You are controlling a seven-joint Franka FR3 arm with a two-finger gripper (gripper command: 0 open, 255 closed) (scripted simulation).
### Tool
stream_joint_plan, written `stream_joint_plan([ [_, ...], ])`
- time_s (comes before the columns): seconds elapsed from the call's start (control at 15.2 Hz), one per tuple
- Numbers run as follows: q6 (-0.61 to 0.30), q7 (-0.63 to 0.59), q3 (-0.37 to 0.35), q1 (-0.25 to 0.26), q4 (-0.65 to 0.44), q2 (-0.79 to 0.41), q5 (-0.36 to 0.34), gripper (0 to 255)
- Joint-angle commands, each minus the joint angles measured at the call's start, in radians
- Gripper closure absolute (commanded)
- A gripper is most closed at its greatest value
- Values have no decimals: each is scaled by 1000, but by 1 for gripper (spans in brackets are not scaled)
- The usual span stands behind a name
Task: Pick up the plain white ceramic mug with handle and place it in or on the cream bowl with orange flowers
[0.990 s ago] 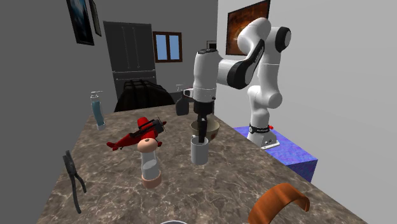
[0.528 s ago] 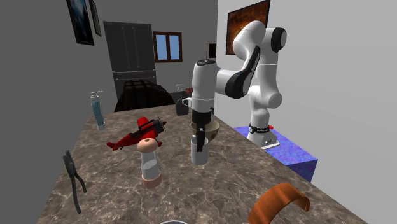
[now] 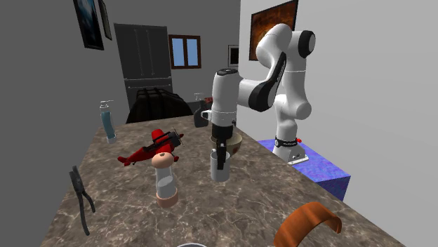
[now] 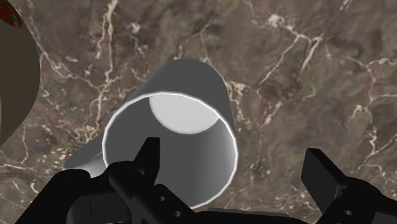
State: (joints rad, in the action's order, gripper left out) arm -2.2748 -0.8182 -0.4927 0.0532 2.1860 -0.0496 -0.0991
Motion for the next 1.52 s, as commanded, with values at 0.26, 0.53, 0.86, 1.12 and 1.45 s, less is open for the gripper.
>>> stream_joint_plan([
  [0.26,0,0,0,0,0,0,0,255],
  [0.53,0,0,0,0,0,0,0,255],
  [0.86,51,17,-1,-2,-25,30,22,255],
  [1.12,102,32,0,-3,-53,57,40,255],
  [1.45,167,48,2,-4,-94,85,58,255],
])
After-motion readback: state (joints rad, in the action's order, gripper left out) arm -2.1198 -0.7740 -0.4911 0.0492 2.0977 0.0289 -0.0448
